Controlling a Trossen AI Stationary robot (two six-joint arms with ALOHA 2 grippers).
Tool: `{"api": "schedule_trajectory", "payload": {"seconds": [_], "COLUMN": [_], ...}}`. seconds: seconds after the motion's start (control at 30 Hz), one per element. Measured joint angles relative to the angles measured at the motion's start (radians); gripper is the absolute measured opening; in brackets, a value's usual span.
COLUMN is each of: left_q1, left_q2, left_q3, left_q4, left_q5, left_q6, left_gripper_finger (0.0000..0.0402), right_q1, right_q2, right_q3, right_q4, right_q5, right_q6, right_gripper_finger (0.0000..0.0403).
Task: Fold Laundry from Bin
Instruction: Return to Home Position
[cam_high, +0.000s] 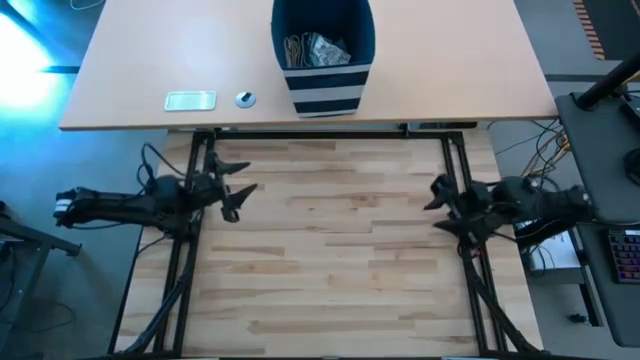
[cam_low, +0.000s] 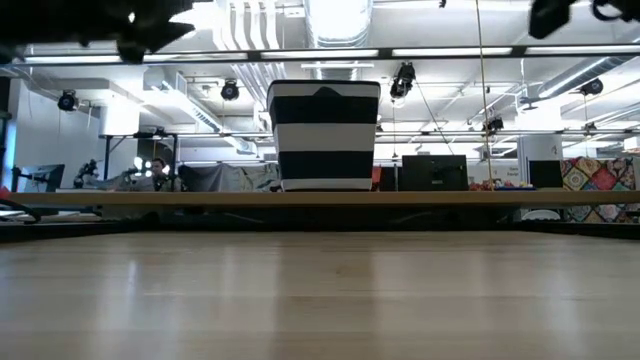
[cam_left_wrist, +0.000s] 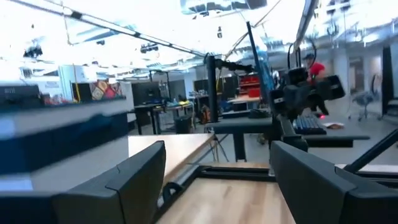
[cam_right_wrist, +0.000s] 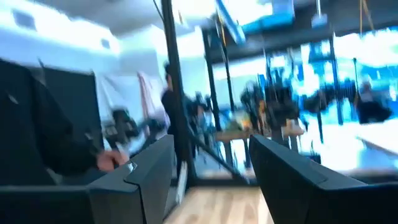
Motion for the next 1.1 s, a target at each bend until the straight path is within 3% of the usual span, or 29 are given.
{"api": "schedule_trajectory", "payload": {"seconds": [0.13,0.27,0.4,0.53,0.6,0.8,1.1], "left_q1": [0.000,0.000,0.000,0.000,0.000,-0.001,0.000], "left_q2": [-0.154,-0.321,-0.474,-0.453,-0.457,-0.463,-0.419], "left_q3": [-0.123,-0.221,-0.276,-0.246,-0.242,-0.268,-0.269], "left_q4": [0.006,-0.004,-0.148,-0.402,-0.477,-0.474,-0.464], "left_q5": [0.000,-0.001,-0.020,-0.019,0.030,0.368,0.283], "left_q6": [-0.065,-0.070,-0.097,-0.193,-0.223,-0.233,-0.195], "left_gripper_finger": [0.0272,0.0272,0.0272,0.0272,0.0272,0.0272,0.0272], "right_q1": [-0.026,-0.027,-0.026,-0.027,-0.026,-0.026,-0.026], "right_q2": [-0.201,-0.204,-0.172,-0.154,-0.147,-0.104,-0.046], "right_q3": [-0.115,-0.209,-0.283,-0.283,-0.283,-0.282,-0.272], "right_q4": [0.015,0.124,0.205,0.020,-0.077,-0.249,-0.262], "right_q5": [-0.051,-0.062,0.025,0.108,0.125,0.155,0.157], "right_q6": [-0.001,0.007,0.021,0.079,0.087,0.087,0.086], "right_gripper_finger": [0.0205,0.0205,0.0206,0.0206,0.0206,0.0206,0.0206]}}
